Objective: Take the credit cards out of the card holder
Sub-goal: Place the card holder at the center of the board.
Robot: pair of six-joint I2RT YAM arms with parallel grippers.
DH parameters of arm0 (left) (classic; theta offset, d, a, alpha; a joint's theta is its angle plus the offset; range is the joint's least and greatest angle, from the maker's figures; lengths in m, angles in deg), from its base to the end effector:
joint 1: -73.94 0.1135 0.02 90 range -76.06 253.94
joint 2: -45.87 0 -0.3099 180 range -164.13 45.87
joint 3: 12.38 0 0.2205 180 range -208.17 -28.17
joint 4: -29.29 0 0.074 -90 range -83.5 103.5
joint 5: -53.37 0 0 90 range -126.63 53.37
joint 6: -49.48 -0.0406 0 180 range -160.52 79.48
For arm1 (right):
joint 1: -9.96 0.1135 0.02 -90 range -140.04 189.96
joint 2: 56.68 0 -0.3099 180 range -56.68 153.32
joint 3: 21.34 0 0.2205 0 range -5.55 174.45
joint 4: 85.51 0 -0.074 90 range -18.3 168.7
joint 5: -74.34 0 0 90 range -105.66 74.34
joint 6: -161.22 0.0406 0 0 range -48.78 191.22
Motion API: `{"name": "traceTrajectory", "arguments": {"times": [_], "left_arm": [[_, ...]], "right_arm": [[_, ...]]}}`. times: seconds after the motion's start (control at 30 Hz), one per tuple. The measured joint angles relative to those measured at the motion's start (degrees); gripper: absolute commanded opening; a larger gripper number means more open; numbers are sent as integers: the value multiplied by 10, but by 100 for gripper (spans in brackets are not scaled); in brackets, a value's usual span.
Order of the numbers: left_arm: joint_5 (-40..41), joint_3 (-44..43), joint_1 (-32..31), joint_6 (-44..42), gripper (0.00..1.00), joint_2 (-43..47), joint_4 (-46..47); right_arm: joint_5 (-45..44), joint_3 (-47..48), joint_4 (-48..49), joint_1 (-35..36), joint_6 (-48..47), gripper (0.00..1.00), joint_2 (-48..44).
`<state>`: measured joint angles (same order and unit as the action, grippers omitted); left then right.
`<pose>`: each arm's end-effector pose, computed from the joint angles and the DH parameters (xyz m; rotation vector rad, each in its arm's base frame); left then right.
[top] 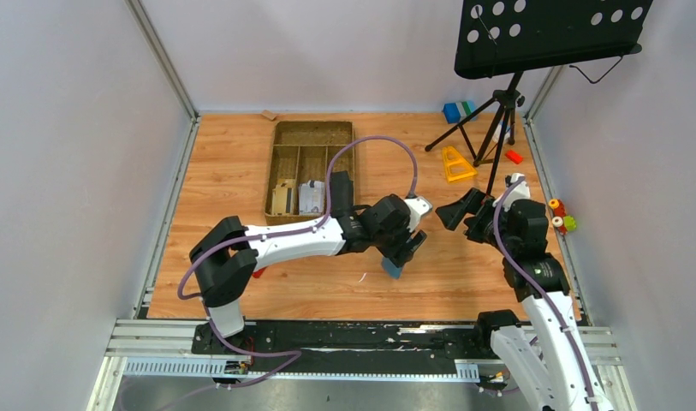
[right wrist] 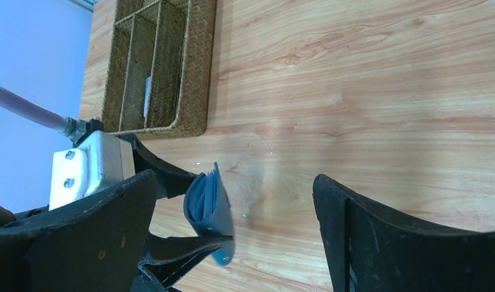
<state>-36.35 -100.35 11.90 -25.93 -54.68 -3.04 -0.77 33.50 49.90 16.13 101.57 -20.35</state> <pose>0.1751 -0.3295 0.2892 0.9830 2.2429 -0.6256 0.0795 0.0191 0.3173 0.2682 2.0565 0.6606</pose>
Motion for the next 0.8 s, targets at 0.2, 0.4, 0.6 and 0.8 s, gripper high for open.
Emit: {"name": "traceTrajectory", "arguments": {"times": [0.2,0.4,0.6,0.8], "left_arm": [[-4,-23,-1,-5,100,-13,-6],[5,-1,0,-4,100,30,-24],[-13,86,24,12,97,159,-24],[-20,212,69,48,97,273,-9]], "right_arm": [[23,-9,4,0,-2,100,24],[73,-31,11,0,-9,100,69],[82,-49,16,21,-6,100,101],[11,-95,7,86,53,91,112]]}}
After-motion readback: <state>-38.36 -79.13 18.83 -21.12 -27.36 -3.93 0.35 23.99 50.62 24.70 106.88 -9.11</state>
